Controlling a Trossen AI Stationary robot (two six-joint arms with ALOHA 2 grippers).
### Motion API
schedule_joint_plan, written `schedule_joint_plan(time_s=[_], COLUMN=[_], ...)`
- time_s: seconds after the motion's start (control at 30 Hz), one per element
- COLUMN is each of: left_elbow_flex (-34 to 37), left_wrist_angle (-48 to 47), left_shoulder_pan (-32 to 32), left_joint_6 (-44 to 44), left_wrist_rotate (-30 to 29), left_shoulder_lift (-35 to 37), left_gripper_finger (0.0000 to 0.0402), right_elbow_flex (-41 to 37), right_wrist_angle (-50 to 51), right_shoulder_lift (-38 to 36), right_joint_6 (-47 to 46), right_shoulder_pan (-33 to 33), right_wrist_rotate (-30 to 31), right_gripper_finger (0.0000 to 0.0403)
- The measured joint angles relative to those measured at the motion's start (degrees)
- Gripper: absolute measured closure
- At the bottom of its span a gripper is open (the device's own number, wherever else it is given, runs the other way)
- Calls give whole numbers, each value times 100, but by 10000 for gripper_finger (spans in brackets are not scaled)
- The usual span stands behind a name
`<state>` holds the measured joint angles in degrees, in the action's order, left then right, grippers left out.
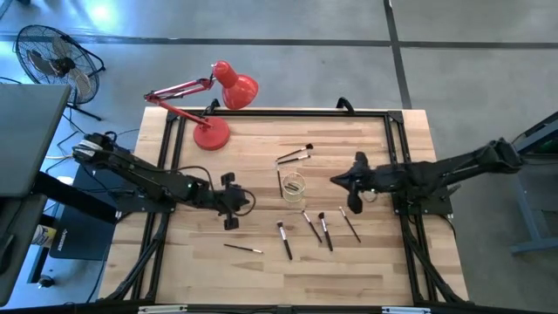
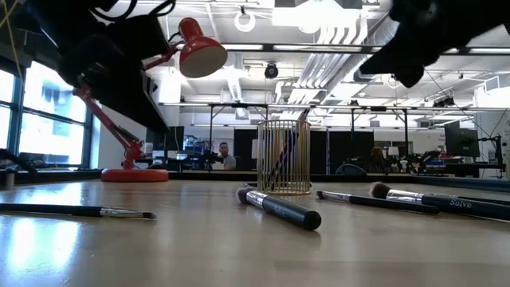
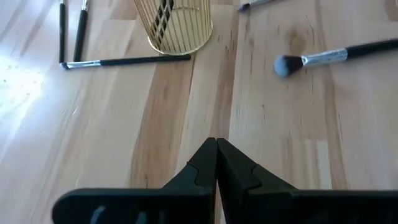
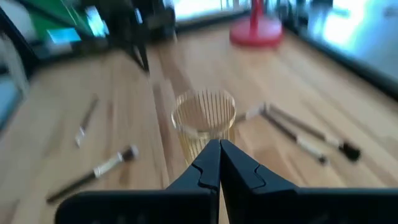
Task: Put items in baskets/containers
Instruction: Put the eyeshadow brush into the wire organizer
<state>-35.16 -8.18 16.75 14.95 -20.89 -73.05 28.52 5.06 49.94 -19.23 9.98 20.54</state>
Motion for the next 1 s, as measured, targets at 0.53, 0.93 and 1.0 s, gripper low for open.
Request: schedule_joint_plan(time_s=[0.53, 0.93, 1.0], left_elbow_flex=[761, 765, 765], left_wrist_angle=[578, 506, 526], left_shoulder_pan=[-136, 326, 313], left_joint_6=[185, 405, 484], left_wrist_rotate=[534, 403, 346], left_shoulder_lift=[1933, 1791, 1784], left_gripper_finger=[401, 401, 401], right_elbow_flex=[2507, 2504, 2503], right_wrist_angle=[4423, 4796, 4796], right_shoulder_lift=[2816, 3867, 4013], right_joint_6=[-2918, -3884, -3885], right_shoulder_pan=[287, 369, 369], right_wrist_rotate=[-929, -1061, -1119], right_gripper_finger=[397, 333, 323])
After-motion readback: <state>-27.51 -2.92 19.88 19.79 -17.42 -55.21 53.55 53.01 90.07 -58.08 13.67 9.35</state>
